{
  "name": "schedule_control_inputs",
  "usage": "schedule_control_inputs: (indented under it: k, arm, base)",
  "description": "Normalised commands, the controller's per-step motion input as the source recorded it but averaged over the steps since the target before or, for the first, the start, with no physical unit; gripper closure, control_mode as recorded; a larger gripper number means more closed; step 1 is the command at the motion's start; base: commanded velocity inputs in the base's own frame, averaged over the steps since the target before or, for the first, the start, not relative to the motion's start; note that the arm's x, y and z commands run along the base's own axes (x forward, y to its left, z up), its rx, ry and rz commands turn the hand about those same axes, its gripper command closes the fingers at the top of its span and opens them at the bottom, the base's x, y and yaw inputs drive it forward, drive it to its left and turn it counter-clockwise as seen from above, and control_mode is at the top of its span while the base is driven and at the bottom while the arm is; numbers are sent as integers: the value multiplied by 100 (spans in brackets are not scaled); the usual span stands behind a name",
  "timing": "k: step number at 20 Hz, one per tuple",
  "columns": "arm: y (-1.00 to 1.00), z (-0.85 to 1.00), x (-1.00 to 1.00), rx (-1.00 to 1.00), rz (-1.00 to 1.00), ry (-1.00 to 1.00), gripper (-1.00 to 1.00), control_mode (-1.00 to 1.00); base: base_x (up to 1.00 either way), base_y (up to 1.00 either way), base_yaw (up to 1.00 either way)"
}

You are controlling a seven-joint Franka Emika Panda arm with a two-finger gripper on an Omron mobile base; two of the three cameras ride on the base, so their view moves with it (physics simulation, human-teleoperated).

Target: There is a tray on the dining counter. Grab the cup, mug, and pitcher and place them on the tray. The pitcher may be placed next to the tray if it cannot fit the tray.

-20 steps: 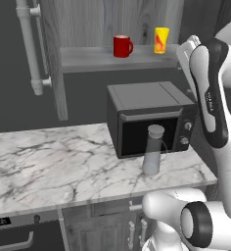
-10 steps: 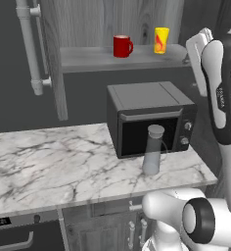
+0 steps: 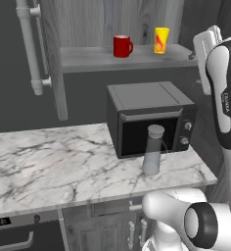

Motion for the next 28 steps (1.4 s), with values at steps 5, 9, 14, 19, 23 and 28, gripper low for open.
schedule_control_inputs:
  k: [5, 9, 14, 19, 23, 28]
  arm:
    - [-2, 8, 3, 0, -1, -11, -100, -100]
    - [-6, 29, 13, 0, -2, -3, -100, -100]
    - [-10, 30, 19, 0, -1, 0, -100, -100]
    - [-11, 16, 28, 0, 0, 0, -100, -100]
    - [-9, 10, 28, 0, 0, 0, -100, -100]
    - [0, 2, 33, 0, 0, 0, -100, -100]
  base:
    - [0, 0, 0]
    - [0, 0, 0]
    - [0, 0, 0]
    - [0, 0, 0]
    - [0, 0, 0]
    - [0, 0, 0]
